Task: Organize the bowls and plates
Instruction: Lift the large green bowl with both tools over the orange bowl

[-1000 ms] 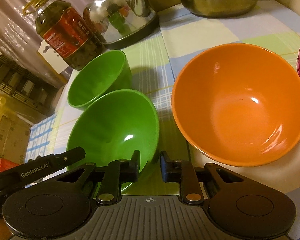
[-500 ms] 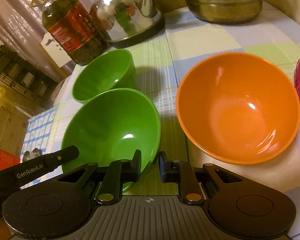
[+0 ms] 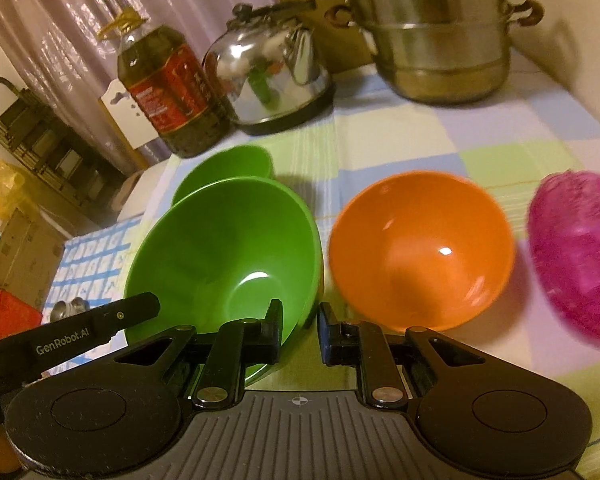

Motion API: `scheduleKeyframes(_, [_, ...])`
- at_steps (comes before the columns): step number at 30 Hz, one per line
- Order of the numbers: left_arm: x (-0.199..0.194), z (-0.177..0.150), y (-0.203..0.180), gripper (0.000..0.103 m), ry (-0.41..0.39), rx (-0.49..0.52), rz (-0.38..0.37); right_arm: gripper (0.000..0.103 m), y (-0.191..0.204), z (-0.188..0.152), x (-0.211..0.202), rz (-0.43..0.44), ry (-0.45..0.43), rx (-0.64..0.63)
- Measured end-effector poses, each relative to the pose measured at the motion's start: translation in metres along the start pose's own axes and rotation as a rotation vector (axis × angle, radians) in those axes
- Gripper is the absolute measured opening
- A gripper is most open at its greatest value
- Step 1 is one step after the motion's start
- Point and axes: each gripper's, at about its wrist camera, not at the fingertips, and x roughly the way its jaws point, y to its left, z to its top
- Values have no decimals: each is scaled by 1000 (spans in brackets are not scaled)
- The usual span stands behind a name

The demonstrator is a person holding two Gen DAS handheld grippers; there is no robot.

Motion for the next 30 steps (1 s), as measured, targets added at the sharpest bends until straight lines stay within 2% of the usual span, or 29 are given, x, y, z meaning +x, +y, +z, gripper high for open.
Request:
scheduleKeyframes(7, [9, 5, -41, 9, 1, 42, -60, 18, -31, 12, -32, -44, -38, 27])
scheduleKeyframes(12, [24, 10, -67, 9, 12, 67, -89, 18, -56, 21, -40, -83, -49, 56])
scheduleKeyframes(21, [53, 24, -93, 9, 36, 95, -104, 18, -87, 31, -30, -124, -33, 82])
scheduleKeyframes(30, [77, 19, -96, 9, 73, 103, -91, 18, -98, 32, -13, -153, -5, 63])
